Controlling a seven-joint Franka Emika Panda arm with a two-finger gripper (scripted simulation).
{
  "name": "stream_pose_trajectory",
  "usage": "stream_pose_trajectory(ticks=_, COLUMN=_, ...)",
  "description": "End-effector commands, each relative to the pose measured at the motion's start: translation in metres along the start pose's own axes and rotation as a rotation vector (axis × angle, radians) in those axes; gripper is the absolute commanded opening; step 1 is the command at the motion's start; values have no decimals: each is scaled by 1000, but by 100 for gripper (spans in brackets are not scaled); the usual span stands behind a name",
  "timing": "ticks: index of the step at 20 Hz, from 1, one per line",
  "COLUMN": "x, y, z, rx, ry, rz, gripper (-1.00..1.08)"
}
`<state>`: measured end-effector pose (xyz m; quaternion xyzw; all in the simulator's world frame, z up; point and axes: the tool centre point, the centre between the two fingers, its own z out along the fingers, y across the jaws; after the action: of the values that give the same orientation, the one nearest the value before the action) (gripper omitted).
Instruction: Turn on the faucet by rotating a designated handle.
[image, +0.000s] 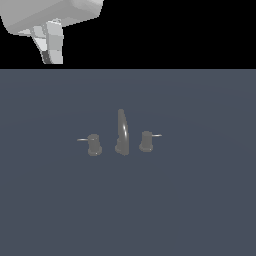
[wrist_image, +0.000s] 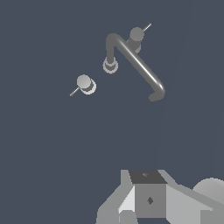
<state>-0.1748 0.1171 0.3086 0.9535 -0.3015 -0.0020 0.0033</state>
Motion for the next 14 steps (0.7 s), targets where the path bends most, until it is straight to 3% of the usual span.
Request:
stream_pose_trajectory(ticks=1, x=3, y=-12, z=15, rx=3, ry=-1, rz=51, gripper=-100)
stream_pose_trajectory(ticks=14, x=28, y=-62, z=82, rx=10, ry=-6, rz=281, gripper=-100)
